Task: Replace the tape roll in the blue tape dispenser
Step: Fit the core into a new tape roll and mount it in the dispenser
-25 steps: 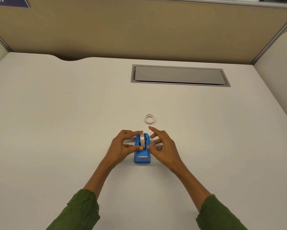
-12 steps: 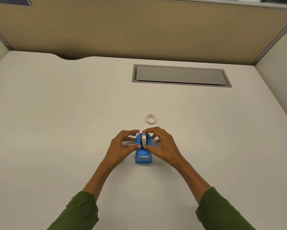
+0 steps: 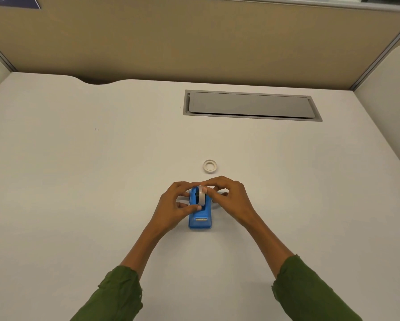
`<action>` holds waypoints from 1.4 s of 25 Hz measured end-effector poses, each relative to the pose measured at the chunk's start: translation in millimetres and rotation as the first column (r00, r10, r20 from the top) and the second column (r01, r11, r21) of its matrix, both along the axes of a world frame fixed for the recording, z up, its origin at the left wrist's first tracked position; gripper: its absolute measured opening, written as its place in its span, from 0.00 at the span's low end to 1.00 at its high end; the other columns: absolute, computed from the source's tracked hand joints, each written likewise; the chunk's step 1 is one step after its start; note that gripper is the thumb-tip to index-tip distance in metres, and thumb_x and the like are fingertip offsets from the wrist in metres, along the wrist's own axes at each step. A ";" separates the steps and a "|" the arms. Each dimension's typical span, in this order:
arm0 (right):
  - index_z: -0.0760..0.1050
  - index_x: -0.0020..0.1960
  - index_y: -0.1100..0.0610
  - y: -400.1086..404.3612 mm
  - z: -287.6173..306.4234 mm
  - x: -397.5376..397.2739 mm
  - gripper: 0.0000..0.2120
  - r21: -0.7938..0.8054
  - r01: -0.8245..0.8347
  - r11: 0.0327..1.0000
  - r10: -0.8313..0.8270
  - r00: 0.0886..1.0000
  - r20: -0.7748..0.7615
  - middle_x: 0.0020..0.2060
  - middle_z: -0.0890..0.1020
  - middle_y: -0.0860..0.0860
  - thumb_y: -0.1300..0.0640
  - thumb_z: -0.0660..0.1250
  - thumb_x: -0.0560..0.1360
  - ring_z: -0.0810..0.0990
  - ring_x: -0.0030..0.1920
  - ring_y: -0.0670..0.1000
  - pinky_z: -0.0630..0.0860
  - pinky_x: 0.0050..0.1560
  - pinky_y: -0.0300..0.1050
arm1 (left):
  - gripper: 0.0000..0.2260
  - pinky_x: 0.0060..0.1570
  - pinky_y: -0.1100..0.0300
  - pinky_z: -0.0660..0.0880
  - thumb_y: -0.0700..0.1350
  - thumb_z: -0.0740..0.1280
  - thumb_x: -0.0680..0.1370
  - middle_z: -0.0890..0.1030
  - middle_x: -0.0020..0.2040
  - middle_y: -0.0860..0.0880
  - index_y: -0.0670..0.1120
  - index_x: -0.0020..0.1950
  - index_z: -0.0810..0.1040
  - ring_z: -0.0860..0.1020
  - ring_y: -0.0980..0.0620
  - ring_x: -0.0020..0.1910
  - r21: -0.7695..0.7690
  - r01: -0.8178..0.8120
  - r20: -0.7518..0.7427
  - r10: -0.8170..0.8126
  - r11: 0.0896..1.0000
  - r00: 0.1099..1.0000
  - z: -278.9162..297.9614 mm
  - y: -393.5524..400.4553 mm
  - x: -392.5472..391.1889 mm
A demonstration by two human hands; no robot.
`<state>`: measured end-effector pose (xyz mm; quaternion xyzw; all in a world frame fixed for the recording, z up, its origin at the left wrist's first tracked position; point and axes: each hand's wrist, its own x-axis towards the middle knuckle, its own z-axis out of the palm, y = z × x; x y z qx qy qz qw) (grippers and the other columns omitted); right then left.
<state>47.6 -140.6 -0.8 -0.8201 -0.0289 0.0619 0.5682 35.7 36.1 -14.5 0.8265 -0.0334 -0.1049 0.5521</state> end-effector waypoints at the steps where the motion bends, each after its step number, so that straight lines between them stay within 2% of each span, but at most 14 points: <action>1: 0.80 0.50 0.47 -1.4 0.7 0.1 0.10 -0.006 -0.026 1.000 0.026 1.000 -0.015 0.45 0.81 0.41 0.52 0.73 0.69 0.79 0.42 0.42 0.76 0.39 0.31 | 0.23 0.38 0.72 0.76 0.45 0.75 0.68 0.72 0.57 0.54 0.57 0.60 0.73 0.77 0.55 0.49 -0.002 0.001 -0.003 -0.001 1.000 1.000 -0.4 0.7 -0.1; 4: 0.77 0.52 0.45 -3.3 2.4 -0.5 0.18 -0.095 -0.119 0.988 0.117 0.993 -0.023 0.49 0.80 0.42 0.54 0.77 0.64 0.78 0.44 0.45 0.77 0.41 0.33 | 0.23 0.39 0.70 0.76 0.47 0.74 0.68 0.73 0.57 0.52 0.54 0.61 0.73 0.77 0.53 0.50 0.008 0.012 -0.017 -0.012 1.000 1.000 0.2 1.7 -0.2; 6: 0.76 0.52 0.47 -2.5 3.2 0.4 0.19 -0.122 -0.121 0.985 0.119 0.993 -0.027 0.49 0.80 0.43 0.54 0.78 0.63 0.78 0.43 0.46 0.76 0.40 0.33 | 0.23 0.41 0.69 0.76 0.48 0.73 0.69 0.73 0.58 0.51 0.52 0.63 0.73 0.76 0.53 0.51 0.009 0.014 -0.031 -0.014 1.000 0.999 1.3 1.4 0.0; 9: 0.79 0.50 0.50 -0.9 3.9 3.8 0.17 -0.103 -0.082 0.991 0.077 0.996 -0.052 0.48 0.82 0.44 0.54 0.78 0.63 0.79 0.40 0.45 0.75 0.40 0.32 | 0.22 0.45 0.67 0.75 0.47 0.72 0.71 0.74 0.60 0.49 0.51 0.64 0.74 0.76 0.51 0.54 -0.002 0.019 -0.043 -0.019 1.000 0.999 3.0 2.6 0.0; 11: 0.80 0.48 0.50 -1.0 5.4 5.4 0.11 -0.080 -0.045 0.996 0.039 0.996 -0.076 0.46 0.83 0.44 0.52 0.76 0.66 0.80 0.40 0.44 0.75 0.41 0.31 | 0.21 0.46 0.66 0.75 0.45 0.72 0.71 0.74 0.61 0.48 0.51 0.64 0.74 0.76 0.51 0.54 -0.005 0.026 -0.049 -0.026 1.000 0.998 3.8 3.1 -0.2; 13: 0.81 0.47 0.51 -1.3 7.4 8.1 0.09 -0.050 -0.028 0.998 0.023 0.995 -0.101 0.45 0.84 0.45 0.50 0.74 0.68 0.81 0.41 0.45 0.78 0.42 0.35 | 0.22 0.46 0.67 0.75 0.45 0.72 0.71 0.74 0.61 0.49 0.51 0.64 0.74 0.76 0.52 0.54 -0.003 0.030 -0.046 -0.030 1.000 0.998 4.4 3.2 -0.7; 16: 0.82 0.47 0.54 0.8 9.4 11.2 0.09 0.013 -0.018 1.000 0.020 0.989 -0.149 0.41 0.84 0.48 0.52 0.74 0.69 0.82 0.36 0.45 0.78 0.35 0.34 | 0.22 0.45 0.68 0.75 0.46 0.72 0.71 0.74 0.61 0.49 0.51 0.64 0.74 0.76 0.52 0.54 -0.010 0.025 -0.049 -0.026 1.000 0.998 4.4 3.1 -0.7; 18: 0.82 0.48 0.57 2.7 9.9 12.8 0.10 0.029 0.018 0.999 -0.013 0.984 -0.176 0.40 0.84 0.52 0.53 0.72 0.70 0.81 0.33 0.47 0.78 0.34 0.34 | 0.22 0.45 0.68 0.75 0.46 0.72 0.71 0.74 0.60 0.49 0.52 0.63 0.74 0.76 0.51 0.54 -0.018 0.020 -0.054 -0.021 1.000 0.998 3.8 3.4 -1.2; 20: 0.81 0.50 0.56 2.4 9.9 12.0 0.10 0.031 0.010 0.999 -0.005 0.985 -0.175 0.43 0.84 0.52 0.53 0.72 0.71 0.81 0.36 0.48 0.79 0.36 0.36 | 0.21 0.45 0.67 0.75 0.47 0.72 0.71 0.74 0.60 0.49 0.52 0.63 0.74 0.76 0.52 0.54 -0.024 0.014 -0.053 -0.016 1.000 0.998 2.8 3.6 -1.0; 24: 0.80 0.53 0.50 -2.4 7.7 6.2 0.15 0.047 -0.104 0.993 0.110 0.984 -0.139 0.50 0.83 0.46 0.57 0.75 0.67 0.80 0.41 0.48 0.80 0.45 0.42 | 0.19 0.42 0.69 0.74 0.49 0.71 0.71 0.75 0.59 0.51 0.54 0.61 0.74 0.77 0.54 0.51 -0.021 -0.001 -0.046 0.000 1.000 0.999 2.0 2.7 0.6; 28: 0.82 0.49 0.51 0.0 4.2 6.9 0.11 0.064 -0.032 0.997 0.041 0.989 -0.145 0.47 0.84 0.48 0.55 0.75 0.67 0.81 0.42 0.50 0.80 0.42 0.44 | 0.21 0.38 0.71 0.75 0.48 0.73 0.69 0.74 0.57 0.54 0.58 0.60 0.72 0.77 0.58 0.49 -0.039 -0.023 -0.046 0.021 0.999 0.999 2.5 2.5 -1.0; 31: 0.83 0.44 0.52 2.5 3.7 8.6 0.05 0.146 0.020 0.989 0.007 0.984 -0.176 0.41 0.85 0.47 0.55 0.74 0.68 0.82 0.37 0.45 0.78 0.34 0.37 | 0.24 0.39 0.71 0.76 0.47 0.75 0.68 0.74 0.58 0.53 0.59 0.60 0.72 0.77 0.59 0.50 -0.053 -0.013 -0.041 0.010 0.998 0.999 3.0 2.1 -1.8; 33: 0.83 0.44 0.54 3.8 2.9 10.3 0.05 0.171 0.052 0.984 -0.017 0.979 -0.201 0.38 0.85 0.50 0.56 0.74 0.68 0.82 0.36 0.46 0.79 0.35 0.37 | 0.24 0.40 0.71 0.77 0.47 0.75 0.67 0.74 0.58 0.52 0.56 0.62 0.73 0.77 0.57 0.49 -0.033 -0.014 -0.043 0.013 0.999 0.999 2.9 0.8 -1.1; 35: 0.83 0.46 0.58 5.7 1.1 13.1 0.07 0.163 0.097 0.982 -0.058 0.971 -0.230 0.40 0.85 0.54 0.56 0.74 0.69 0.82 0.39 0.52 0.81 0.39 0.44 | 0.25 0.42 0.68 0.77 0.46 0.75 0.68 0.74 0.59 0.50 0.52 0.63 0.73 0.76 0.54 0.50 -0.015 -0.016 -0.051 0.015 1.000 0.999 2.1 -0.2 -0.1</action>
